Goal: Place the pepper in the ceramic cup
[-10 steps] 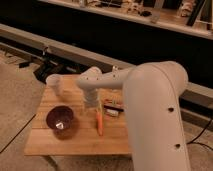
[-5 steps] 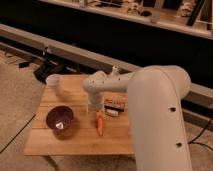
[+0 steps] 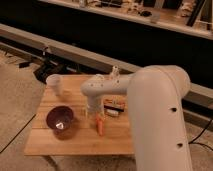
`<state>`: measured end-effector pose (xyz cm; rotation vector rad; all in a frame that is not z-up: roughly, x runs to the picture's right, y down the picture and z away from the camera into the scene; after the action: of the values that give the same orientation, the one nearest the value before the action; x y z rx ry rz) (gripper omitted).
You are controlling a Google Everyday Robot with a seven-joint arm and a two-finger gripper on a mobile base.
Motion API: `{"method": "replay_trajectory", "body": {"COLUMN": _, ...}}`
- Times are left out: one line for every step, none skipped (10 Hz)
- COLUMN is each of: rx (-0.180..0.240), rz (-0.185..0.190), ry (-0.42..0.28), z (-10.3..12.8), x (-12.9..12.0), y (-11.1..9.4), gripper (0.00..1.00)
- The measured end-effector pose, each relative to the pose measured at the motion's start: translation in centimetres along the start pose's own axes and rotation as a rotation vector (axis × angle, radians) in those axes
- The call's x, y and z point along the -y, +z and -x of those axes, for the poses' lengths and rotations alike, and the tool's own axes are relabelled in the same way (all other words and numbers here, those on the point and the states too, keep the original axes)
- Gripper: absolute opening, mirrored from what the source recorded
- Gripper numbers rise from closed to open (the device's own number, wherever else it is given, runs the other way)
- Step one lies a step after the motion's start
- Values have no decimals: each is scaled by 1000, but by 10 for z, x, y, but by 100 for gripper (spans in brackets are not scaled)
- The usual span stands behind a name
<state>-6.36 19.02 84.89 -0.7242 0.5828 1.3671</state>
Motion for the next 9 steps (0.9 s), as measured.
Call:
{"method": "replay_trajectory", "body": {"rx": 1, "rz": 1, "ry": -3, "z": 1, "x": -1, "y": 2, "gripper": 63}}
{"method": "replay_trajectory", "body": {"rx": 5, "rz": 1, "ry": -4, "z": 2, "x": -2, "y": 3, "gripper": 55}}
{"method": "replay_trajectory", "body": {"rx": 8, "rz": -1, "ry": 1, "z": 4, "x": 0, "y": 5, "gripper": 43}}
{"method": "replay_trajectory", "body": {"rx": 11, "rz": 0, "ry": 5, "z": 5, "x": 0, "y": 6, "gripper": 34}}
{"method": "replay_trajectory", "body": {"rx": 11, "rz": -2, "ry": 9, "z": 5, "x": 2, "y": 7, "gripper": 25}}
{"method": "replay_trajectory", "body": {"rx": 11, "rz": -2, "ry": 12, "z": 5, "x": 3, "y": 8, "gripper": 18}}
{"method": "replay_trajectory", "body": {"rx": 13, "rz": -2, "ry": 17, "z": 4, "x": 5, "y": 9, "gripper": 4}}
{"method": "replay_trajectory", "body": {"rx": 13, "rz": -6, "ry": 18, "z": 4, "x": 6, "y": 8, "gripper": 0}}
{"method": "replay_trajectory", "body": {"rx": 16, "rz": -18, "ry": 14, "z": 5, "x": 9, "y": 6, "gripper": 0}}
